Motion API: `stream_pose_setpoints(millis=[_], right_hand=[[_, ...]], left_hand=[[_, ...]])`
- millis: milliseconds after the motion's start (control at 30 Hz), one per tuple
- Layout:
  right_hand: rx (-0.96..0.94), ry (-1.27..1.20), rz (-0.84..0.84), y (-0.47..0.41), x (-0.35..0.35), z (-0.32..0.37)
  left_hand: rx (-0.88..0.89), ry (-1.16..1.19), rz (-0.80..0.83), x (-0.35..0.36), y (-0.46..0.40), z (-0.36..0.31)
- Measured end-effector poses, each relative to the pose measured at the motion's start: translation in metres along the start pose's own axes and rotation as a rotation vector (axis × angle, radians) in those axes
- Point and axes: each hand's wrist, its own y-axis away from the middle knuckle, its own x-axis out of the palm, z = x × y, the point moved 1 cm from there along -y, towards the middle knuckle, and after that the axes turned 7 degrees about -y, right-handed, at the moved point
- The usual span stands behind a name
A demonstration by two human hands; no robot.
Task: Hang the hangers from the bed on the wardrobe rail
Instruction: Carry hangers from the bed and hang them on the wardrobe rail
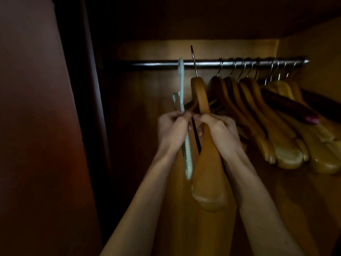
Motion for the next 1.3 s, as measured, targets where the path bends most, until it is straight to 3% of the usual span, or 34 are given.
stream_pose_setpoints(millis=[367, 867, 1300], right_hand=[[-0.034, -0.103, -0.001, -0.054, -0.002, 0.009], [0.036, -0.065, -0.050, -0.072, -0.016, -0.029], [0.067, -0.186, 0.040, -0.073, -0.032, -0.034]], left_hand=[[-0.096, 0.154, 0.006, 0.020, -0.061, -0.030], [-0.137, 0.127, 0.043, 0.047, -0.084, -0.033], [-0.177, -0.013, 0.029, 0.062, -0.081, -0.008]])
